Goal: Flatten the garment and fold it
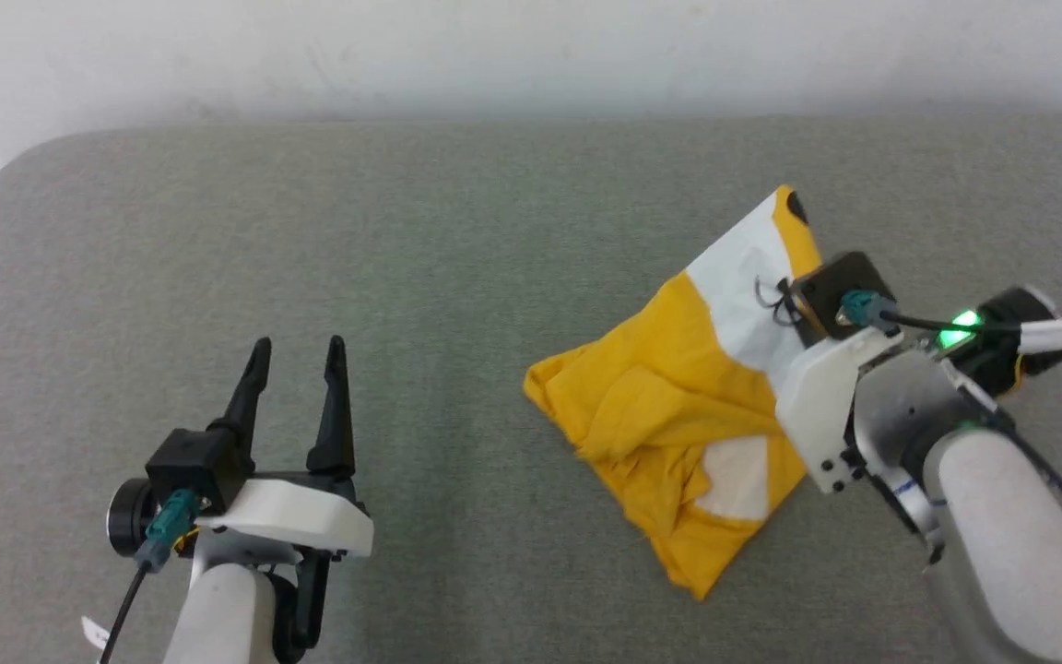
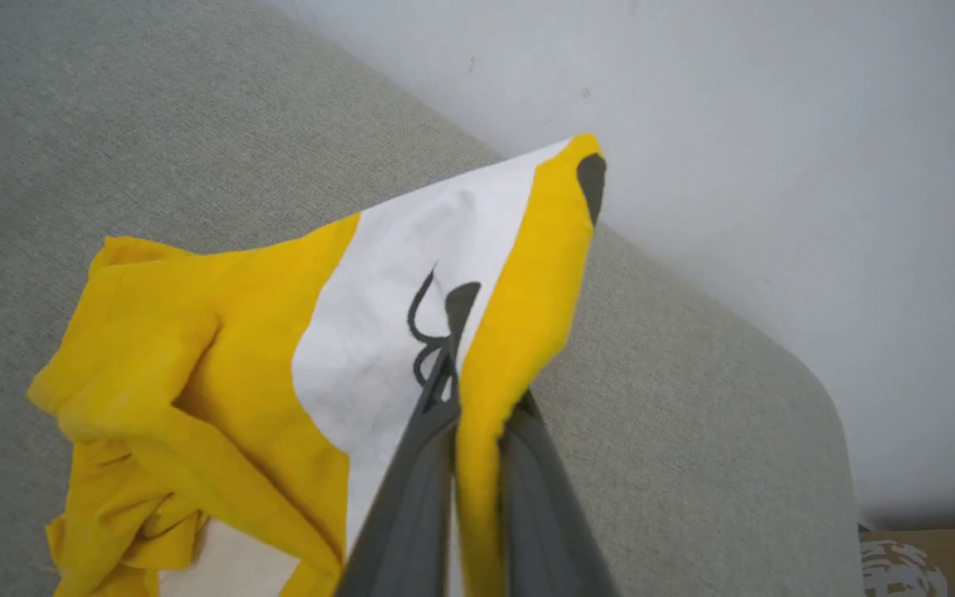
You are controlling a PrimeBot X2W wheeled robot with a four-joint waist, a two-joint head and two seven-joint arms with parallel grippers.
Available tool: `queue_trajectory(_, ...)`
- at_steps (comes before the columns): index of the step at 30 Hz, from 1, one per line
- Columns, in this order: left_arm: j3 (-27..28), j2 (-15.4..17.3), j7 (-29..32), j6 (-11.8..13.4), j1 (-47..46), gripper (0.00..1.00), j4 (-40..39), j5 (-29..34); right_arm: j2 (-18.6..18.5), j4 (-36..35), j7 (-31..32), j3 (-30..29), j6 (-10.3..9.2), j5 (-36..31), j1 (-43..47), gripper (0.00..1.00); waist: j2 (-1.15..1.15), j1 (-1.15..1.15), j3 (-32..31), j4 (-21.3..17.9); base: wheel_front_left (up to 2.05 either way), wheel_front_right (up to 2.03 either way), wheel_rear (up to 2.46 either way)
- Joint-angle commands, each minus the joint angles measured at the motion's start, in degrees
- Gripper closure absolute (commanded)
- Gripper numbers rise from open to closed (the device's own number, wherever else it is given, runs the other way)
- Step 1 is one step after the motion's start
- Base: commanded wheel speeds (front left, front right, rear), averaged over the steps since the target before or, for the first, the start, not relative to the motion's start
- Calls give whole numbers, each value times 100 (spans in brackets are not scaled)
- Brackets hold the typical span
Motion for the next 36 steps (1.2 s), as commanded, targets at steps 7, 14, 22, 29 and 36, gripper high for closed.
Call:
queue_trajectory(7,108,4,-27,-20,-73,0,-183,166,-927,327,-32,297,-13,7,-938,100,0,0,359,-984,0,0,0)
queue_trajectory(14,89,82,-27,-73,-372,0,-343,324,-1482,1164,-348,43,-13,2,-1500,100,0,0,882,-1605,0,0,0)
queue_trajectory(22,37,307,-27,-106,-812,0,-487,492,-1684,2272,-913,-961,-13,-286,-2043,100,0,0,1650,-1868,0,0,0)
queue_trajectory(29,-33,461,-24,-115,-1007,0,-512,578,-1601,2979,-1400,-2201,-13,-916,-2257,100,0,0,1996,-1694,0,0,0)
queue_trajectory(36,-66,492,-24,-90,-1020,0,-476,546,-1401,3325,-1952,-3082,-13,-1354,-2314,76,0,0,2043,-1432,0,0,0)
